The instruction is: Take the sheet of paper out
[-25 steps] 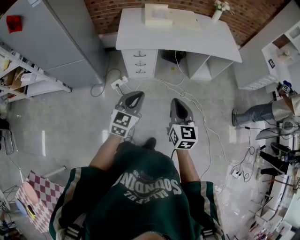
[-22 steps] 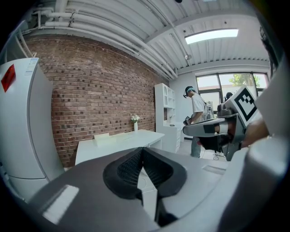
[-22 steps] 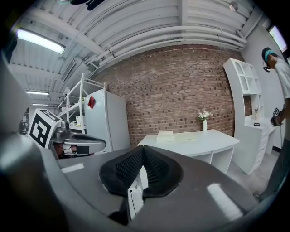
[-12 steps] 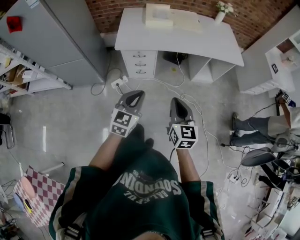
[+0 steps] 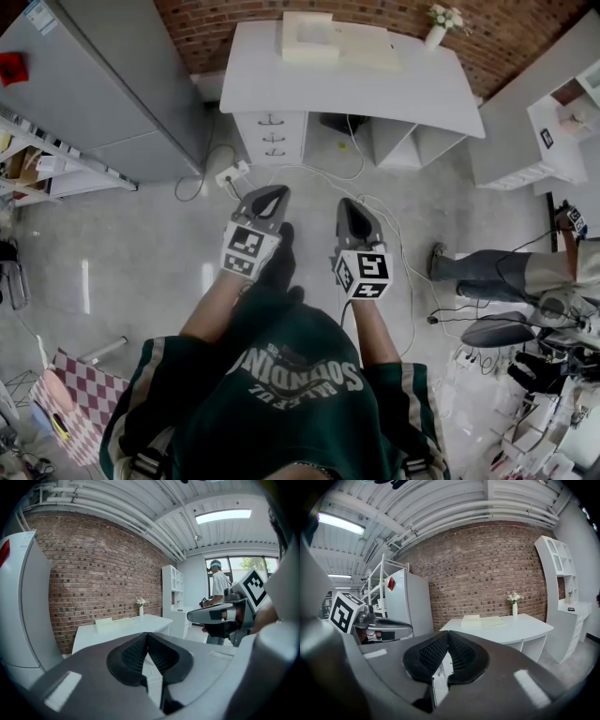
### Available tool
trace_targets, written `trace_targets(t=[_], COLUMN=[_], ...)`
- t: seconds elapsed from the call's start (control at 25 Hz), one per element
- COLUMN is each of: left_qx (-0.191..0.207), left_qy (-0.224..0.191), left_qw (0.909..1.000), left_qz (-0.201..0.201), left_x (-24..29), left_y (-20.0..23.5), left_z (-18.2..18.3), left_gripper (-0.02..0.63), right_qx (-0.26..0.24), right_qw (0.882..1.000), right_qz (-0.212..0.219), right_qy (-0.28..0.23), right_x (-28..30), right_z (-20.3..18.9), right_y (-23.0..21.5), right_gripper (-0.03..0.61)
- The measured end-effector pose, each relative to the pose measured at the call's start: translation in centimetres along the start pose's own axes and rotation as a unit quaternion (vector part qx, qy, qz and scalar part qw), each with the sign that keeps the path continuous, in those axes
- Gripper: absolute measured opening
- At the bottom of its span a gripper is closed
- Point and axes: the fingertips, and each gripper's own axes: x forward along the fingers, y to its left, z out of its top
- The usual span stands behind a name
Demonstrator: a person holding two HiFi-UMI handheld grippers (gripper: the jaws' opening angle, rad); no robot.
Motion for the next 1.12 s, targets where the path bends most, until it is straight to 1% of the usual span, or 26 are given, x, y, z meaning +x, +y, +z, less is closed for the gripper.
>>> trace_targets(t=[0.24,0.44,0.68,0.8,0.96,1.12], left_qx=[-0.009,-0.011,-0.006,-0.008,-0.008,-0.007], left_qy=[0.004,-0.003,-0.005,-0.014,-0.009,-0.004], left_qw=[0.9999,0.9999,0.9998,0.9996,0.9995,0.9993], left_qz=[-0.004,-0.003,-0.018,-0.021,-0.030,-0.036], left_x=[3.9,7.9,12.3,14.1,16.7,18.9], left_y=[3.1,6.8,10.4,12.2,13.9,15.5], left_z=[-0.1,1.7,3.6,4.4,4.6,4.8], left_gripper=[0.011,0.011,0.011,0.011,0.011,0.011], right_qx=[0.000,-0.005,0.000,0.005,0.009,0.010], right_qw=[1.000,1.000,1.000,0.999,0.999,0.999], right_qz=[0.000,-0.004,-0.022,-0.033,-0.045,-0.047], right_qy=[0.014,0.008,0.001,0.003,0.005,0.005], right_x=[4.5,9.1,14.0,16.0,18.5,20.9], right_z=[0.3,3.0,5.5,6.2,6.9,7.5], right_y=[-1.5,-3.6,-5.9,-7.3,-9.1,-10.1], right_gripper=[0.000,0.000,0.000,0.000,0.000,0.000])
